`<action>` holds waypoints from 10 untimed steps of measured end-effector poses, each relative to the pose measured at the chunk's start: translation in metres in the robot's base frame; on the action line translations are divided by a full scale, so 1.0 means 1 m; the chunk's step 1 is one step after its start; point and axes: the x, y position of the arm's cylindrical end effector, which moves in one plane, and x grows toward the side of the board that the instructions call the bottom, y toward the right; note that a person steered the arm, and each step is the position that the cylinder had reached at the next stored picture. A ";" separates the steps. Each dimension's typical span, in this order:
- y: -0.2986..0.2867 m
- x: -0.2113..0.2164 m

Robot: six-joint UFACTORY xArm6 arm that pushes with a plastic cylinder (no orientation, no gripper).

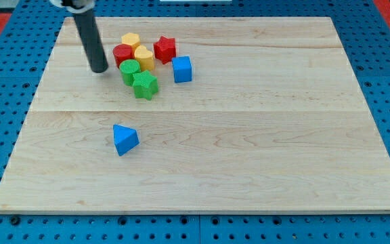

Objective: Move the blue tirangle to the bottom right diagonal of the blue cube

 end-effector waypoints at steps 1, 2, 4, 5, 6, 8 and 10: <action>-0.017 0.079; -0.021 0.147; 0.128 0.188; 0.209 0.152; 0.228 0.186; 0.069 0.171; 0.174 0.105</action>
